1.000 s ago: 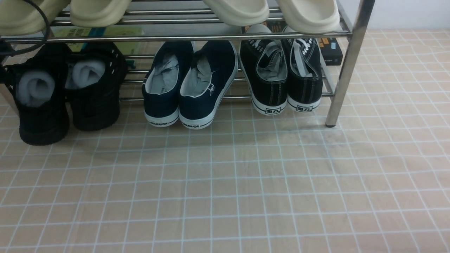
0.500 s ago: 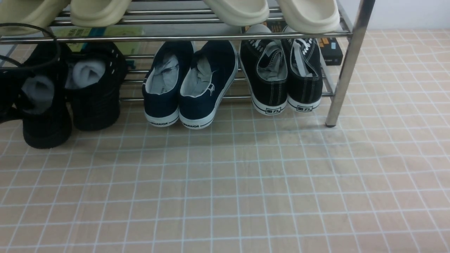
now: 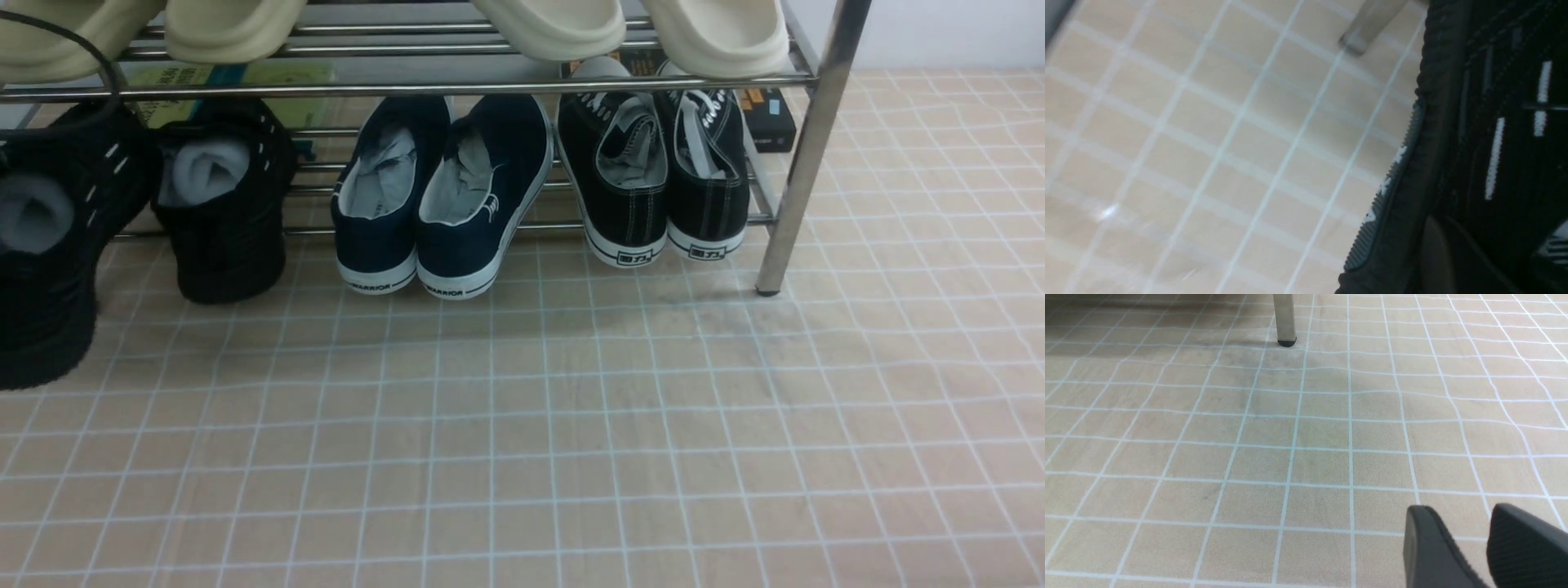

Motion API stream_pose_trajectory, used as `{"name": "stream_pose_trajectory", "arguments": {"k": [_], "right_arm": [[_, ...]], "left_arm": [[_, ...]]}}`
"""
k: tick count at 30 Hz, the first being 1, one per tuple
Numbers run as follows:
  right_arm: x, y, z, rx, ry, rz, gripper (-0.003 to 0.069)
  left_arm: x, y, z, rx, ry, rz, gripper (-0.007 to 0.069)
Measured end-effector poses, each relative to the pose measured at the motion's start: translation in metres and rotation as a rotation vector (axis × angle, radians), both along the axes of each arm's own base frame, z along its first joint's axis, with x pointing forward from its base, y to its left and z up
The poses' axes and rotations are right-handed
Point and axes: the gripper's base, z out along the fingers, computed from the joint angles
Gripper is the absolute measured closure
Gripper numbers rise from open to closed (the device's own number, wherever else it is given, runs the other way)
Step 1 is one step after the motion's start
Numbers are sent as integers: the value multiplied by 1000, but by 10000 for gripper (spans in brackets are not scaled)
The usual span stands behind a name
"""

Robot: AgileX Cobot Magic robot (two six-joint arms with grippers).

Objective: Take the shoes off the shelf from the light coffee tablecloth by hand.
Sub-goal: 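Set the held shoe down on the floor in front of the rack with the left gripper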

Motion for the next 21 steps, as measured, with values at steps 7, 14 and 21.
{"name": "stream_pose_trajectory", "arguments": {"k": [7, 14, 21], "right_arm": [[0, 0, 0, 0, 0, 0, 420], [0, 0, 0, 0, 0, 0, 420], [0, 0, 0, 0, 0, 0, 420]], "left_arm": [[-46, -3, 19, 90, 140, 27, 614], [-65, -10, -21, 86, 165, 13, 614], [-61, -11, -65, 115, 66, -14, 614]]}}
